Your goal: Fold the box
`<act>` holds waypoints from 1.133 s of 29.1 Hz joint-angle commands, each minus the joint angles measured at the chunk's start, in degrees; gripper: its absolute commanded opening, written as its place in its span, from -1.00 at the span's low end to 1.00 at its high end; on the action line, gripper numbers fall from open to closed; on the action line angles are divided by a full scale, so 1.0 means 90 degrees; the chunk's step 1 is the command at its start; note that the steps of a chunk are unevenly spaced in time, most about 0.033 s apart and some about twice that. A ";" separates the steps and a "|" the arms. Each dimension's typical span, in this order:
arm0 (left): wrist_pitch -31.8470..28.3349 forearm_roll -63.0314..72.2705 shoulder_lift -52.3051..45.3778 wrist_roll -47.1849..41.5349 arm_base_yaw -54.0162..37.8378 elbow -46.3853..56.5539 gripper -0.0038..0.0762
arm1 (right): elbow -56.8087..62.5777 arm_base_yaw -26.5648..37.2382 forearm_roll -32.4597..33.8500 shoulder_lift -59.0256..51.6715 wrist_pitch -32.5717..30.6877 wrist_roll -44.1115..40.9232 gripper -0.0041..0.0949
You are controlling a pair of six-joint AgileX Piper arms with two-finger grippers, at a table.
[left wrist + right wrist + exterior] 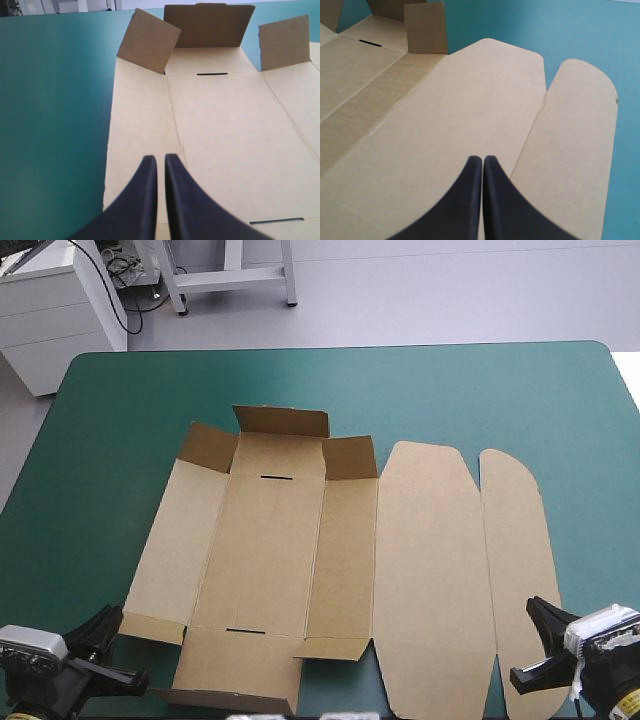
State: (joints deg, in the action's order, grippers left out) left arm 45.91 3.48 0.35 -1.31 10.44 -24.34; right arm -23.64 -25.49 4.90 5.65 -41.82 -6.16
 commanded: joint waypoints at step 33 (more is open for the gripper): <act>0.0566 -0.0260 0.5852 0.0469 -0.0002 -0.2914 0.28 | -0.0096 0.0038 -0.0385 -0.0044 0.0465 0.0090 -0.95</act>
State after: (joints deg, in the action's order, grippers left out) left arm 53.19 1.35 46.22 2.04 10.44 -46.35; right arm -23.19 -25.49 2.10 4.40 -41.83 -5.94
